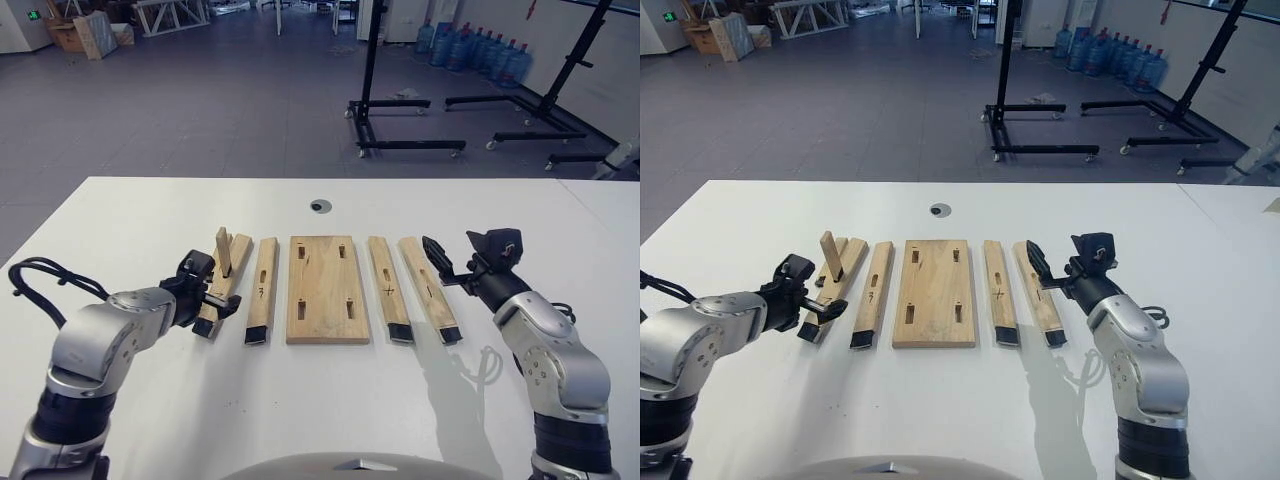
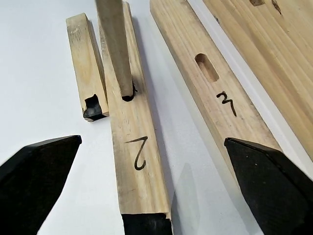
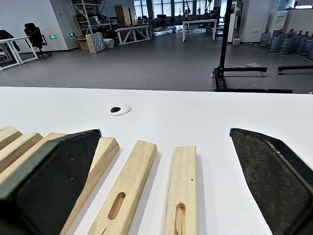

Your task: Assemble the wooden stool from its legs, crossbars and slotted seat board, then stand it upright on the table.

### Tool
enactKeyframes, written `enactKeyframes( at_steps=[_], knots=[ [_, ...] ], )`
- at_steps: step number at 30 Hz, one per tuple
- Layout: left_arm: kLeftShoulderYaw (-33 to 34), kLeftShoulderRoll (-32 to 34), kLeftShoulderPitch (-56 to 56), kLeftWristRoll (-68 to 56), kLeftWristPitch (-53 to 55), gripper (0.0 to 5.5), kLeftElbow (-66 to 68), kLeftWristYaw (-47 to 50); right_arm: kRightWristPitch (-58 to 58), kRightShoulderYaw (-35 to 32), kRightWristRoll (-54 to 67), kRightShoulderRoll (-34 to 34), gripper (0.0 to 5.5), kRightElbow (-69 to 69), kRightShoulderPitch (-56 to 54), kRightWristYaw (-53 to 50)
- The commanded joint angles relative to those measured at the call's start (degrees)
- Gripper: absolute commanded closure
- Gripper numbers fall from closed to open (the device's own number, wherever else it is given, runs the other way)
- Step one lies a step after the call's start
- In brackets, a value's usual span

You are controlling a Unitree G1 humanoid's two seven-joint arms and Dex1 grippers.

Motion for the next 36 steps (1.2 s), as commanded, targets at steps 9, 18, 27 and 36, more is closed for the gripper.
enactKeyframes(
  at_steps=[9,18,27,36],
  knots=[
    [0.5,-7.0,1.6,6.1,-1.3,0.13,6.1,4.3,0.4,2.8,-0.3,-0.1,0.62,2.2,-3.8,0.5],
    [0.4,-8.0,2.3,8.1,-4.5,0.13,9.5,3.6,0.7,3.3,0.0,0.1,0.62,2.5,-4.5,0.4],
    [-1.2,-6.7,3.9,9.8,-9.2,1.29,12.7,1.6,0.9,3.9,0.1,0.2,0.62,2.9,-5.0,0.5],
    [0.7,-10.1,6.7,9.2,-10.1,2.72,16.9,1.1,1.4,4.6,0.2,0.0,0.62,3.3,-5.8,0.8]
  ],
)
